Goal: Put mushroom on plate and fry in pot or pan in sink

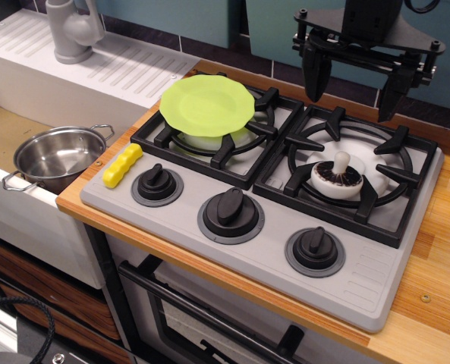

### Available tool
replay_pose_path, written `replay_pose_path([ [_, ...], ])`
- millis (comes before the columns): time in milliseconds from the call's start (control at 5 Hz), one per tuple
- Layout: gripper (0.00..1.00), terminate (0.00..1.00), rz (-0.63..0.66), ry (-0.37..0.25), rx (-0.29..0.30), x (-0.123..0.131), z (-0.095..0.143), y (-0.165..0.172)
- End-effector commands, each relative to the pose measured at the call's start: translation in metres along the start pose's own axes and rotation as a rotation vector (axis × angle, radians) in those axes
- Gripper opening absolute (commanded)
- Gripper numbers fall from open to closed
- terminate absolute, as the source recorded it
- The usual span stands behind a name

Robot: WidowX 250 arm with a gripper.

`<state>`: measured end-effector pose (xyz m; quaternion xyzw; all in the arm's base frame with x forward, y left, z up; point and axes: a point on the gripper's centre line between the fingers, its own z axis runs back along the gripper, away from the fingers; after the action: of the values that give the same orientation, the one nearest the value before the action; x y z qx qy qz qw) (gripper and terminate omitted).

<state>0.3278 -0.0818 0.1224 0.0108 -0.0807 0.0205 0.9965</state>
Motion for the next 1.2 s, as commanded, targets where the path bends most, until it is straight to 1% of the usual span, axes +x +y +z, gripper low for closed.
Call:
replay_pose_path([
  [0, 1.0, 0.0, 0.0, 0.0, 0.0, 0.0, 0.0, 0.0],
  [400, 1.0, 0.0, 0.027, -0.04, -0.054, -0.001, -0.035, -0.007],
  [600, 1.0, 0.0, 0.025, -0.054, -0.067, -0.001, -0.045, -0.006],
  [1000, 1.0, 0.0, 0.025, -0.085, -0.065, -0.007, -0.062, -0.003],
])
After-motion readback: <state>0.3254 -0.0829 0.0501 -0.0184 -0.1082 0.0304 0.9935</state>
